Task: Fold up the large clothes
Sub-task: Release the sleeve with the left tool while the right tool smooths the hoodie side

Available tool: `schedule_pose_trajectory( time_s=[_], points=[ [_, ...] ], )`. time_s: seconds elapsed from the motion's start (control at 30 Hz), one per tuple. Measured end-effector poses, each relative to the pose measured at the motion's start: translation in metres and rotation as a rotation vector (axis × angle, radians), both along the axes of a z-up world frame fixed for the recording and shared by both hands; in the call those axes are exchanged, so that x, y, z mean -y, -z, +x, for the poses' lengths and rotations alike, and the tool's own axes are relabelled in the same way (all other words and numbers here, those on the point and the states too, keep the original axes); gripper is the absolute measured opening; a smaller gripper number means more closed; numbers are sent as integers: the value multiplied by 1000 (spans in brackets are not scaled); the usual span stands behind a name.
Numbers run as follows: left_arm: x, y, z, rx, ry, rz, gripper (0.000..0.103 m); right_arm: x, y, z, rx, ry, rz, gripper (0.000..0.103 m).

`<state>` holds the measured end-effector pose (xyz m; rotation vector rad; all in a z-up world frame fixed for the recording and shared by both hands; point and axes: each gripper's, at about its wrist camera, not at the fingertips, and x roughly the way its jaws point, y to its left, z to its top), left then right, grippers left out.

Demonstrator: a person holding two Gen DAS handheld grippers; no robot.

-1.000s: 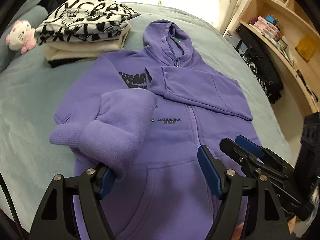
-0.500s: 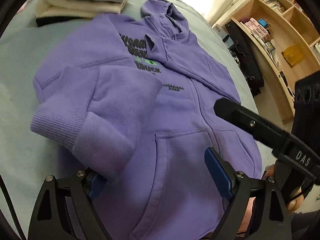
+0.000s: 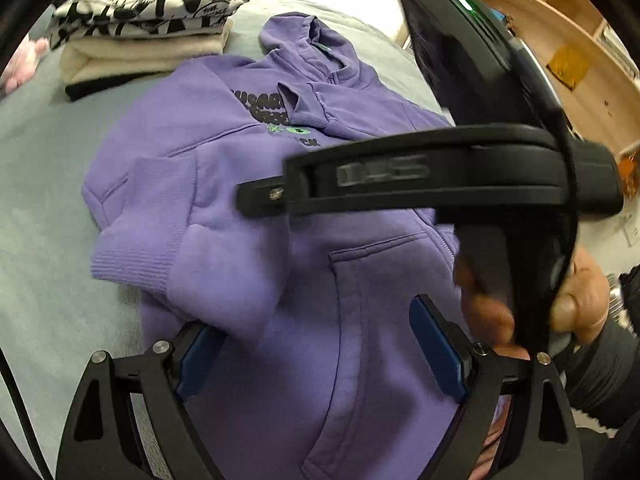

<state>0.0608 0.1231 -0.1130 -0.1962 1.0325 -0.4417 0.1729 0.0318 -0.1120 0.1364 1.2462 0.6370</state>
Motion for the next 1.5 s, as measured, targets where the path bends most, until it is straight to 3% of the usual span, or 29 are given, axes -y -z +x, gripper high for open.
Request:
schedule_pose_trajectory(
  time_s=[0.07,0.2,0.27,0.33,0.4,0.5,0.67,0.77,0.87,1.07,1.13,1.17,1.3,1.37,1.43,1.5],
  points=[
    [1,-3,1,16,-1,6,88,3,-16,8,73,-7,15,10],
    [0,-10,7,34,-4,-30,88,29,-54,34,278,60,-48,10],
    [0,-12,12,35,-8,-55,88,52,-58,57,323,139,-107,12],
    [0,-11,17,29,-17,-63,88,68,-52,73,313,184,-155,14],
    [-1,-10,22,26,-36,-63,88,87,-39,86,259,237,-211,27],
    [-8,-10,34,24,-75,-56,88,101,-33,85,218,245,-174,46],
    [-35,-11,54,22,-157,-48,88,82,-42,51,309,89,-179,64],
    [-51,-12,67,15,-207,-41,88,63,-37,35,354,-56,-250,64],
    [-62,-10,78,4,-247,-30,88,46,-23,20,408,-190,-390,64],
    [-72,0,85,-23,-278,-4,88,32,5,9,505,-300,-643,63],
    [-70,2,88,-35,-283,-1,88,31,8,12,548,-287,-686,42],
    [-70,3,89,-38,-286,1,88,31,5,16,543,-280,-674,12],
    [-66,2,92,-31,-294,15,88,40,-32,29,597,-150,-527,13],
    [-65,-1,94,-23,-296,16,88,65,-65,36,603,-3,-350,13],
    [-63,-3,97,-18,-296,11,88,102,-81,47,545,169,-185,13],
    [-61,-5,99,-16,-294,6,88,141,-75,58,436,319,-79,15]
  ],
)
